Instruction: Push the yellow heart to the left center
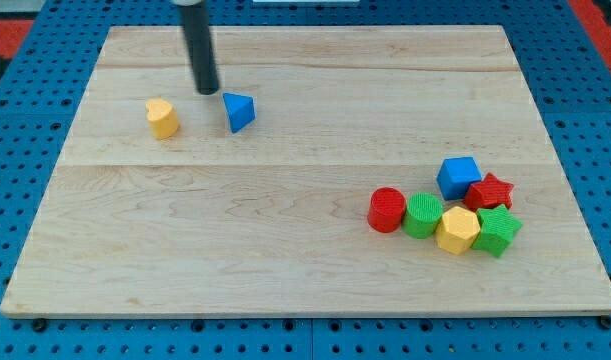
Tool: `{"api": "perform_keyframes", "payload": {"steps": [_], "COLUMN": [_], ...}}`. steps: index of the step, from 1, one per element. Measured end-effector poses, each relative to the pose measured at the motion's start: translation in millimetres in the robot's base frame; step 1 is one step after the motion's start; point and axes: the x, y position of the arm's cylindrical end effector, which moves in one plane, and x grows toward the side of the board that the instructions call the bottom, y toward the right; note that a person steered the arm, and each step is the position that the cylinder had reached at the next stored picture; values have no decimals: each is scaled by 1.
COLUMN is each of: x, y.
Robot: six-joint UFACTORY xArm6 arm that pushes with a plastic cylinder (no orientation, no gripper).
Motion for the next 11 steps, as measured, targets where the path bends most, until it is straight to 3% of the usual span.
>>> {"api": "perform_keyframes", "payload": {"steps": [1, 2, 7, 8, 9, 10, 11], "x": [35, 33, 96, 39, 28, 26, 25], "y": [38, 131, 34, 11, -3, 83, 129]}}
